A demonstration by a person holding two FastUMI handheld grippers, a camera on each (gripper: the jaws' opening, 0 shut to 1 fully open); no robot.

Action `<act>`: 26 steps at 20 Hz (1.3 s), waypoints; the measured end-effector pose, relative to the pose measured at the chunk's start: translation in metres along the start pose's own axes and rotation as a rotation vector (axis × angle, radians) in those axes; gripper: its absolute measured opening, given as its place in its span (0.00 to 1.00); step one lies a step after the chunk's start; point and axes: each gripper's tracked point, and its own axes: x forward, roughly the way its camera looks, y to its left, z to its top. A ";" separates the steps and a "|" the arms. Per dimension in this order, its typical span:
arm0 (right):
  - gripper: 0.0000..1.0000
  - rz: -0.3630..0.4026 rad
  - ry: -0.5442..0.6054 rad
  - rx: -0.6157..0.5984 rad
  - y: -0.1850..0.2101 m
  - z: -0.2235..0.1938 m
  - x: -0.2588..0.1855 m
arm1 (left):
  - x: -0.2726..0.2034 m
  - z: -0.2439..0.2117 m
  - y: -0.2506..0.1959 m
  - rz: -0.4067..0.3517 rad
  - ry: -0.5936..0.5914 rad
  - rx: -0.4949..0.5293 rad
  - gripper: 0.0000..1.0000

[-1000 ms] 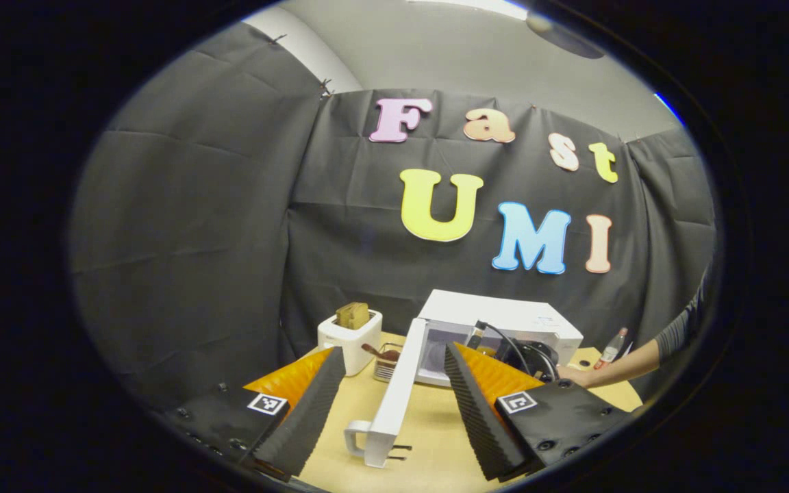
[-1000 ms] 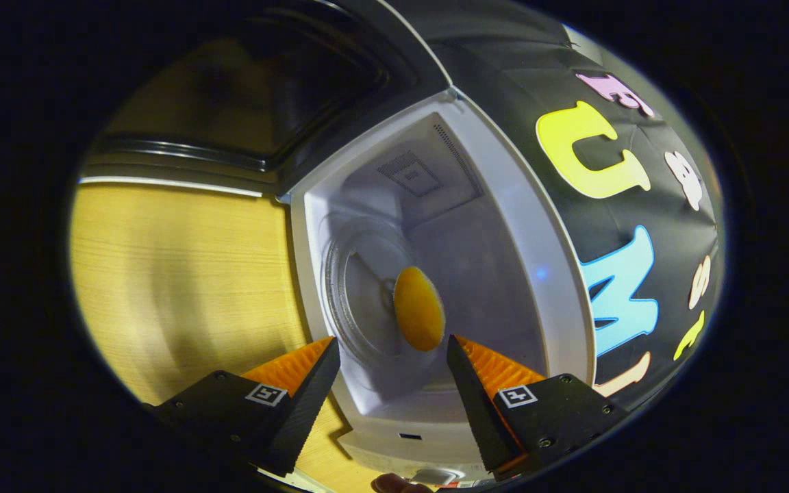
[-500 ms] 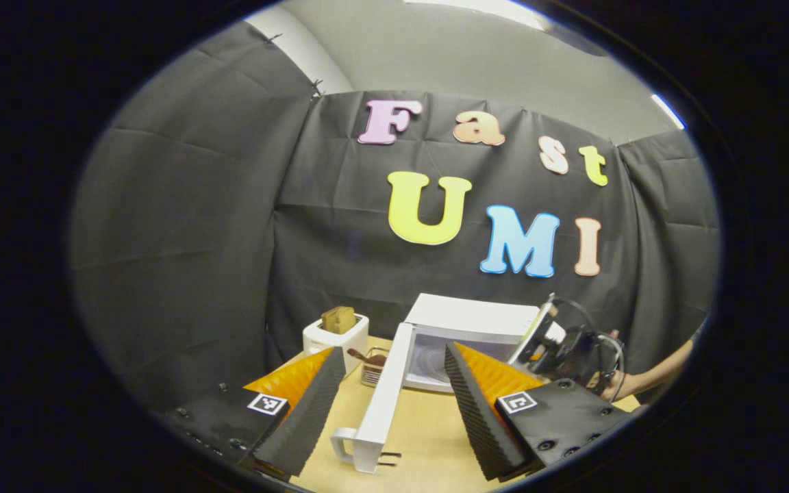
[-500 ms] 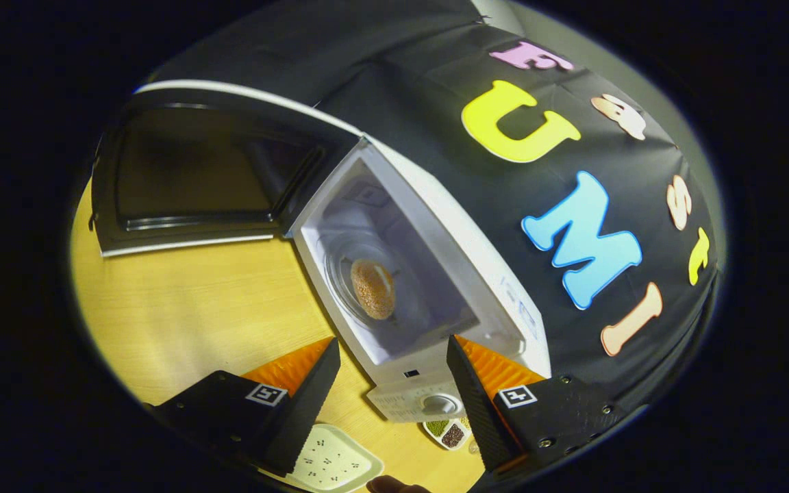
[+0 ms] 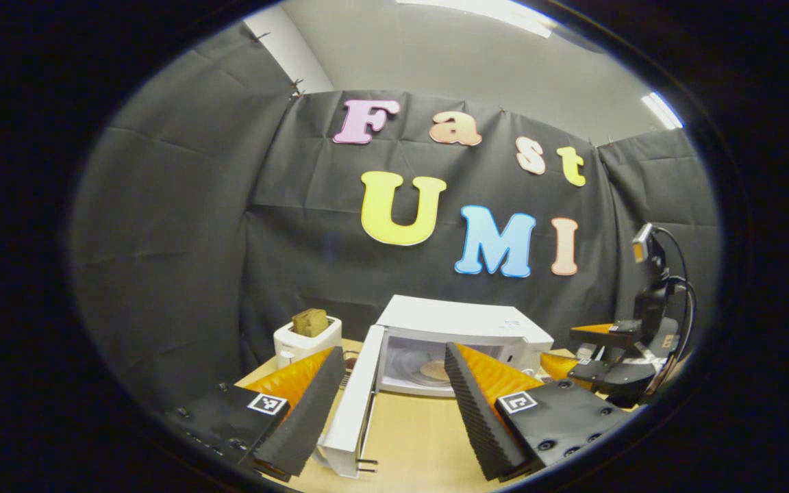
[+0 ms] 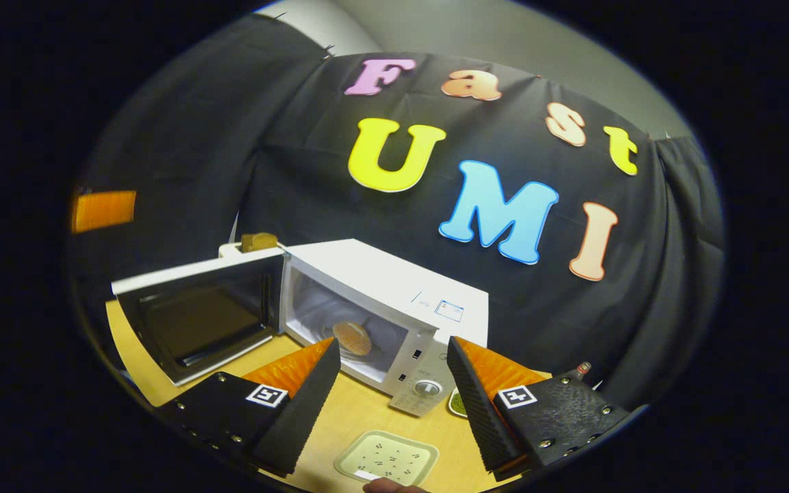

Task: Open the microwave oven with the left hand, put the food in, and close the microwave oven.

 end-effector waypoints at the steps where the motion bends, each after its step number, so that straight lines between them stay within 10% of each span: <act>1: 0.96 -0.012 -0.018 0.056 -0.006 0.008 -0.008 | 0.001 0.000 -0.004 -0.016 -0.004 0.002 0.94; 10: 0.96 -0.109 -0.196 0.139 -0.052 0.068 -0.054 | 0.019 0.009 0.007 -0.031 -0.032 -0.065 0.96; 12: 0.96 -0.108 -0.197 0.124 -0.050 0.070 -0.059 | 0.018 0.007 0.025 -0.002 -0.023 -0.057 0.86; 17: 0.96 -0.067 -0.212 0.109 -0.039 0.076 -0.057 | -0.002 -0.008 0.083 0.141 0.023 -0.091 0.05; 26: 0.96 -0.061 -0.219 0.140 -0.059 0.077 -0.053 | -0.028 -0.086 0.124 0.166 0.247 0.021 0.07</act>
